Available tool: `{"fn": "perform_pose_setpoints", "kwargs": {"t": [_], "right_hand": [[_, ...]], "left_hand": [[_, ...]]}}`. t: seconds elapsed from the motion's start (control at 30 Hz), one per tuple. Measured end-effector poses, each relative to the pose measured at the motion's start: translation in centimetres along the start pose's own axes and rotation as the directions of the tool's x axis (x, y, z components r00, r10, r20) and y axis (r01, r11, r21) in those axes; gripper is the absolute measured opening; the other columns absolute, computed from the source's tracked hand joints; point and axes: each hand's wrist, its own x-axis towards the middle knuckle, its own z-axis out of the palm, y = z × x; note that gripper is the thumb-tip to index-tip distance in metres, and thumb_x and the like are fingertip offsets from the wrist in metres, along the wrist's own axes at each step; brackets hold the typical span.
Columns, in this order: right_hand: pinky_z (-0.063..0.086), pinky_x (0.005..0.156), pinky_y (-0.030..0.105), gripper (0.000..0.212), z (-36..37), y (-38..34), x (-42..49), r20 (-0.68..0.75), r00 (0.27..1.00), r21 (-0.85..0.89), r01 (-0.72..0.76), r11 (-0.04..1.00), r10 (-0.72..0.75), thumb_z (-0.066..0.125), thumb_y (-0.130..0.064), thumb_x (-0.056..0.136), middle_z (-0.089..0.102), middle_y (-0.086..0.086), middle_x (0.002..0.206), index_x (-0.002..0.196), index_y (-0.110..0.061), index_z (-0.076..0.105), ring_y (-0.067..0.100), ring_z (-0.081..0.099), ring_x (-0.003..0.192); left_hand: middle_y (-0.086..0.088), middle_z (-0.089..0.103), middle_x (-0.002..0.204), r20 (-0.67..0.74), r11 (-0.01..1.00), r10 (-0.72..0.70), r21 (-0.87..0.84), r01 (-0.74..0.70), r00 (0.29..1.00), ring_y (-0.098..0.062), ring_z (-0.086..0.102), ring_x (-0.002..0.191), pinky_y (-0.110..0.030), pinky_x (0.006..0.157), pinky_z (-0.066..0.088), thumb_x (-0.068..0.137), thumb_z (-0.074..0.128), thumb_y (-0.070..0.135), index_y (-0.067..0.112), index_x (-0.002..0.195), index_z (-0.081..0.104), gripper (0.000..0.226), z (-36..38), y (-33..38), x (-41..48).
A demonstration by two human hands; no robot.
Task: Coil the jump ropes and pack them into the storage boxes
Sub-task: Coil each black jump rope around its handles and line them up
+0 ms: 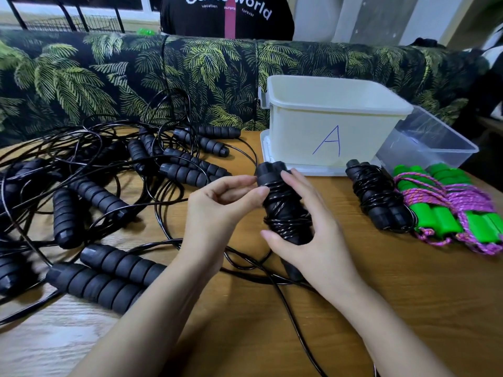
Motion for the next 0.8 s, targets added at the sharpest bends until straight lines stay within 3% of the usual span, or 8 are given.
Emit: {"fn": "perform_pose_setpoints", "kwargs": {"t": [0.13, 0.23, 0.37, 0.5, 0.57, 0.63, 0.73, 0.8], "right_hand": [[0.021, 0.11, 0.009, 0.089, 0.2, 0.5, 0.1, 0.058, 0.998, -0.182, 0.04, 0.982, -0.03, 0.08, -0.024, 0.075, 0.022, -0.02, 0.159, 0.15, -0.036, 0.033, -0.009, 0.023, 0.142], [0.02, 0.106, 0.003, 0.095, 0.5, 1.0, -0.1, 0.053, 0.998, -0.236, 0.029, 0.971, -0.017, 0.085, -0.025, 0.074, 0.018, -0.02, 0.16, 0.151, -0.038, 0.03, -0.017, 0.02, 0.137], [0.029, 0.091, -0.005, 0.077, 0.1, 1.1, 0.2, -0.062, 0.997, -0.209, -0.059, 0.976, 0.047, 0.083, -0.021, 0.074, 0.031, -0.014, 0.156, 0.139, -0.029, 0.042, -0.007, 0.042, 0.126], [0.038, 0.09, 0.006, 0.073, -0.7, 1.0, 0.1, -0.026, 0.998, -0.297, -0.069, 0.952, 0.064, 0.082, -0.024, 0.075, 0.03, -0.015, 0.157, 0.136, -0.029, 0.043, 0.003, 0.045, 0.123], [0.047, 0.094, 0.023, 0.07, -0.6, 0.7, -0.1, 0.016, 1.0, -0.414, 0.005, 0.91, 0.001, 0.081, -0.028, 0.076, 0.029, -0.016, 0.158, 0.135, -0.031, 0.043, 0.008, 0.048, 0.128], [0.056, 0.081, 0.035, 0.07, -0.4, 0.2, -0.2, 0.061, 0.99, -0.559, 0.138, 0.818, -0.126, 0.081, -0.028, 0.074, 0.031, -0.013, 0.158, 0.133, -0.03, 0.044, 0.016, 0.054, 0.124], [0.058, 0.061, 0.035, 0.076, -0.6, -0.2, -0.1, 0.154, 0.946, -0.656, 0.314, 0.686, -0.285, 0.086, -0.02, 0.067, 0.035, -0.005, 0.157, 0.133, -0.025, 0.047, 0.022, 0.058, 0.112], [0.059, 0.06, 0.036, 0.082, -1.0, -0.2, -0.1, 0.228, 0.907, -0.669, 0.411, 0.619, -0.355, 0.086, -0.015, 0.064, 0.037, -0.002, 0.157, 0.135, -0.024, 0.046, 0.026, 0.058, 0.111]], "left_hand": [[-0.009, 0.077, 0.089, -0.009, 0.997, -0.03, -0.065, 0.029, 1.0, -0.018, 0.073, 0.089, -0.035, 0.096, 0.053, 0.06, 0.081, 0.022, 0.009, 0.099, 0.072, 0.042, 0.3, -0.2, -0.1], [-0.007, 0.077, 0.089, 0.018, 0.999, 0.009, -0.04, -0.008, 1.0, -0.014, 0.073, 0.088, -0.026, 0.084, 0.055, 0.067, 0.081, 0.014, 0.008, 0.1, 0.071, 0.035, 0.3, -0.6, 0.0], [-0.003, 0.076, 0.095, 0.149, 0.96, 0.225, 0.135, -0.246, 0.963, -0.011, 0.072, 0.096, -0.022, 0.08, 0.055, 0.078, 0.08, 0.01, 0.012, 0.096, 0.059, 0.027, 0.0, -1.5, 0.5], [0.003, 0.069, 0.087, 0.355, 0.568, 0.515, 0.541, -0.621, 0.78, -0.008, 0.068, 0.09, -0.029, 0.074, 0.055, 0.094, 0.061, 0.033, 0.007, 0.091, 0.062, 0.026, -0.9, -2.0, 0.9], [-0.003, 0.067, 0.087, 0.319, 0.497, 0.592, 0.578, -0.647, 0.74, -0.011, 0.063, 0.083, -0.024, 0.073, 0.051, 0.095, 0.059, 0.031, 0.002, 0.092, 0.066, 0.03, -1.1, -1.6, 1.3], [-0.008, 0.067, 0.086, 0.198, 0.595, 0.565, 0.574, -0.562, 0.801, -0.011, 0.064, 0.083, -0.02, 0.076, 0.05, 0.091, 0.061, 0.038, 0.004, 0.092, 0.069, 0.035, -1.6, -0.9, 1.8], [-0.027, 0.06, 0.074, 0.122, 0.892, 0.264, 0.347, -0.29, 0.957, -0.015, 0.065, 0.07, -0.024, 0.07, 0.055, 0.087, 0.069, 0.042, -0.013, 0.081, 0.058, 0.057, -2.5, -0.3, 2.1], [-0.022, 0.057, 0.076, 0.138, 0.982, 0.079, 0.157, -0.1, 0.987, -0.02, 0.064, 0.07, -0.025, 0.069, 0.056, 0.083, 0.075, 0.033, -0.023, 0.081, 0.049, 0.062, -2.9, -0.1, 2.3]]}}
